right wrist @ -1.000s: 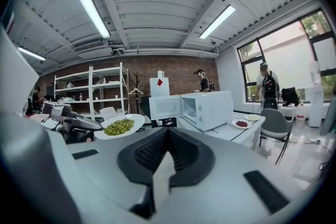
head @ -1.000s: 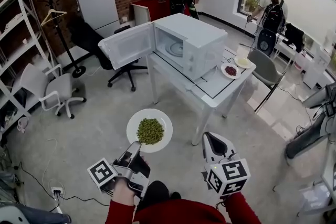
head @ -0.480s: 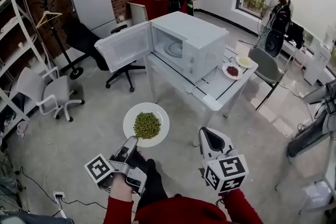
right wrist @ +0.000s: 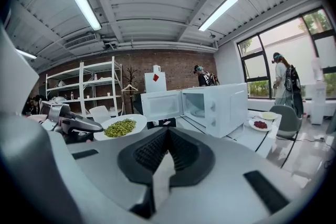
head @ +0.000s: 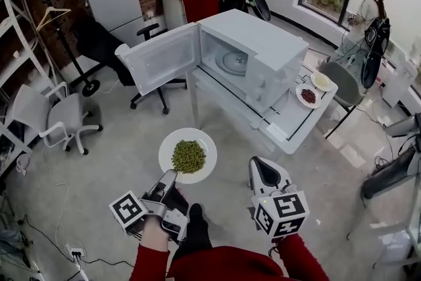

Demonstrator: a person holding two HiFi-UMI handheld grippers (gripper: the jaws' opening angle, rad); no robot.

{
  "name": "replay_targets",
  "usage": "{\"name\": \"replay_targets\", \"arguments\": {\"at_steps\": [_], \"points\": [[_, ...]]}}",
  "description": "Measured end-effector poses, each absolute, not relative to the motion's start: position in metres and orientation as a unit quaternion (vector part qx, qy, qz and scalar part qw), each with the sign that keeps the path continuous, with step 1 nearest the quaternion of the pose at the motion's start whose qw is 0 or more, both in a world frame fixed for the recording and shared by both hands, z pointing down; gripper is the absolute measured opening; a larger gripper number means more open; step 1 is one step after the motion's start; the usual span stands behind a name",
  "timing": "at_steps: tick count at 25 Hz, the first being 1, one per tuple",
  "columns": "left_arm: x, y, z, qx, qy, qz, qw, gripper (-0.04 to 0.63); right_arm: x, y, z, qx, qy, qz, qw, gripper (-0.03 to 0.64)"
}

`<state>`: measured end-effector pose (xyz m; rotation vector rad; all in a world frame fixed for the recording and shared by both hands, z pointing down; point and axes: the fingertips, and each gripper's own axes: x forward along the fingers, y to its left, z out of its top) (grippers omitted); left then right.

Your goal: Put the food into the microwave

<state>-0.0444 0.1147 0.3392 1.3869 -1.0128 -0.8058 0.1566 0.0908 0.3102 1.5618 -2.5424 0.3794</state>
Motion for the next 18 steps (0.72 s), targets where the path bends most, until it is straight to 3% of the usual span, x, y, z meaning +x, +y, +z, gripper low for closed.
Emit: {"name": "replay_targets", "arguments": {"at_steps": [18], "points": [[-0.104, -0.038, 0.343, 0.617, -0.386, -0.3, 0.616, 0.02, 0.062, -0.034, 0.306, 0.56, -0.811, 0.135, 0.106, 0.014]]}}
